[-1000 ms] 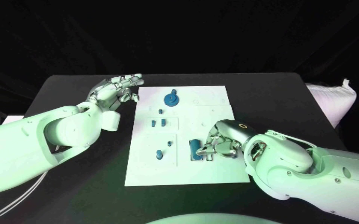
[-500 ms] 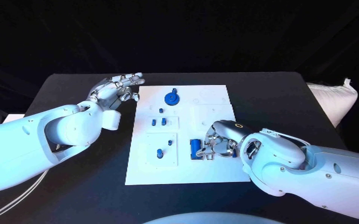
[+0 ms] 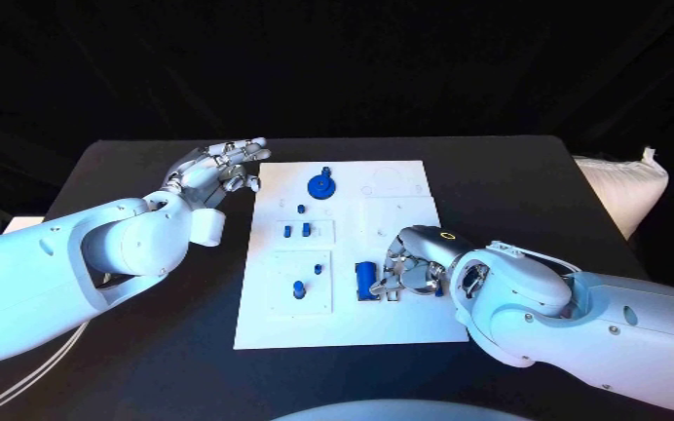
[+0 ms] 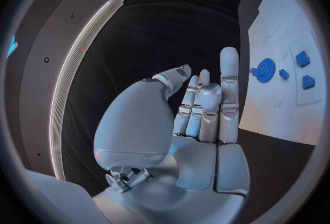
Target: Assemble the parts on the task board
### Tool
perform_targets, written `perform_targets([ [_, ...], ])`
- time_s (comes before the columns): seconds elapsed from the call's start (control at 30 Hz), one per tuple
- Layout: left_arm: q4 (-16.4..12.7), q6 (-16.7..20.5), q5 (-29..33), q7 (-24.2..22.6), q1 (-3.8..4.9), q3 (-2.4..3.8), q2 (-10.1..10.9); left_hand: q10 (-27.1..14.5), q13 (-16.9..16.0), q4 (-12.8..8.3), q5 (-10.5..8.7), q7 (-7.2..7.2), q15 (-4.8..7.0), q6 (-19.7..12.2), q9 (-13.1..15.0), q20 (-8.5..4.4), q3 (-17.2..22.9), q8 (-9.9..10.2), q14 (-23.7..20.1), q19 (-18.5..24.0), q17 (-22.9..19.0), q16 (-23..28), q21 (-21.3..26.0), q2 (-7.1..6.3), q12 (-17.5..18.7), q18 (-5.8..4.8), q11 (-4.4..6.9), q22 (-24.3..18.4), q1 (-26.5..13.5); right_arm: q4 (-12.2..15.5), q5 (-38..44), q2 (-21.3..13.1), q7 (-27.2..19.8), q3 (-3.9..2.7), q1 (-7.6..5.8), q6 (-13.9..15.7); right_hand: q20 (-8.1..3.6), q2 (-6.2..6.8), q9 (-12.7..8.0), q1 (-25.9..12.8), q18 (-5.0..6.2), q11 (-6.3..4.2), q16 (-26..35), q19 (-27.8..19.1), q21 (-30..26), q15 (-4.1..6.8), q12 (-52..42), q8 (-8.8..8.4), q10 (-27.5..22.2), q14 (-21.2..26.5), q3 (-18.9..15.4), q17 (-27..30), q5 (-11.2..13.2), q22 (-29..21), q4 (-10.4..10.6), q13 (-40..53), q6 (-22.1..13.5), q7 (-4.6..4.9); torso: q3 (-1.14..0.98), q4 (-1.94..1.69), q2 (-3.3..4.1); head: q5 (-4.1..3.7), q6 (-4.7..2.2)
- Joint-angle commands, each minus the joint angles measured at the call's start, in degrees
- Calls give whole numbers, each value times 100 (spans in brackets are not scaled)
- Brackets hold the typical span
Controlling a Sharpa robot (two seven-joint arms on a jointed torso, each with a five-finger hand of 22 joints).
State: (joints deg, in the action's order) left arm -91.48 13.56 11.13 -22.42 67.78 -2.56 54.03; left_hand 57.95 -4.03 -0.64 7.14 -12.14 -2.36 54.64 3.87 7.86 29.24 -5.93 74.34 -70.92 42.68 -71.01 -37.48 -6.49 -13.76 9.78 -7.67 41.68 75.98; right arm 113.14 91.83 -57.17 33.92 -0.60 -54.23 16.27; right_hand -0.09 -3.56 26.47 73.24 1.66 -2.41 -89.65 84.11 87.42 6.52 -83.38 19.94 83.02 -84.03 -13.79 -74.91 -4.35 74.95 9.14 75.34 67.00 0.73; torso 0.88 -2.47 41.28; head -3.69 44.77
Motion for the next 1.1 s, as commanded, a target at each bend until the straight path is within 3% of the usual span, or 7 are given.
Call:
perform_targets([
  [0.03,-4,-113,-34,-18,2,2,-7,-32,2,-7,-1,2,-2,-43,2,-7,-40,-38,-45,45,-6,-33,29,-11,-19,65,-8,-7,-46,48,7,-79,-69,3,9,265,-33,-122,-12,90,-69,-69,23,431,-30,4,86,-53,482,-576,-36,-1409,-96,1156,29,1038,-110,27,-4,-4,1,-6,-8],
  [0.13,-3,-110,-49,-16,2,1,-6,-36,2,-9,-1,2,-2,-46,2,-7,-39,-40,-46,46,-8,-33,29,-9,-23,65,-8,-7,-46,113,-251,-213,-251,2,-4,403,11,-65,-112,5,-55,41,42,403,-80,-73,172,-308,448,-569,-69,-1376,-178,1099,89,996,-440,170,-1,-5,-2,-10,-11],
  [0.23,-6,-109,-60,-7,2,1,-3,-52,3,-14,1,0,-3,-53,2,-5,-35,-45,-50,48,-13,-36,30,0,-35,66,-10,-8,-43,200,-577,-442,-420,2,-67,416,99,-176,-242,148,-55,150,32,401,-81,-169,221,-589,422,-573,46,-1393,-813,1100,72,979,-638,290,7,-5,-3,-25,-28],
  [0.37,-17,-107,-67,0,2,0,2,-52,3,-14,1,0,-3,-53,2,-5,-35,-45,-50,48,-13,-36,30,0,-35,66,-10,-8,-43,283,-810,-809,-417,3,-170,320,173,-199,-401,398,-50,213,36,391,-95,-231,318,-838,379,-571,162,-1387,-1045,1086,-50,935,-674,361,11,9,0,-69,-44],
  [0.7,-33,-113,-72,1,3,0,3,-52,3,-14,1,0,-3,-53,2,-5,-35,-45,-50,48,-13,-36,30,0,-35,66,-10,-8,-43,334,-190,-1321,-177,29,-213,242,183,-329,-659,1056,6,205,177,287,-270,-231,1119,-1128,69,-517,756,-1163,-590,894,-426,519,-512,363,2,22,-1,-151,-64],
  [0.9,-36,-120,-73,5,3,0,-7,-57,3,-14,1,-1,-4,-54,2,-5,-36,-48,-51,49,-14,-37,30,2,-40,66,-11,-8,-44,325,35,-1412,-100,61,-188,179,190,177,-897,864,17,195,212,268,-319,-222,1449,-1362,12,-510,1365,-1120,-1235,850,-273,325,-282,349,1,14,-2,-173,-69],
  [1.1,-36,-122,-75,8,3,0,-8,-57,3,-14,1,-1,-4,-54,2,-5,-36,-48,-51,49,-14,-37,30,2,-40,66,-11,-8,-44,276,151,-1418,-48,77,-153,48,189,622,-991,429,23,185,230,261,-349,-223,1515,-1446,44,-508,1770,-1101,-965,823,121,284,-119,338,4,9,0,-181,-68],
])
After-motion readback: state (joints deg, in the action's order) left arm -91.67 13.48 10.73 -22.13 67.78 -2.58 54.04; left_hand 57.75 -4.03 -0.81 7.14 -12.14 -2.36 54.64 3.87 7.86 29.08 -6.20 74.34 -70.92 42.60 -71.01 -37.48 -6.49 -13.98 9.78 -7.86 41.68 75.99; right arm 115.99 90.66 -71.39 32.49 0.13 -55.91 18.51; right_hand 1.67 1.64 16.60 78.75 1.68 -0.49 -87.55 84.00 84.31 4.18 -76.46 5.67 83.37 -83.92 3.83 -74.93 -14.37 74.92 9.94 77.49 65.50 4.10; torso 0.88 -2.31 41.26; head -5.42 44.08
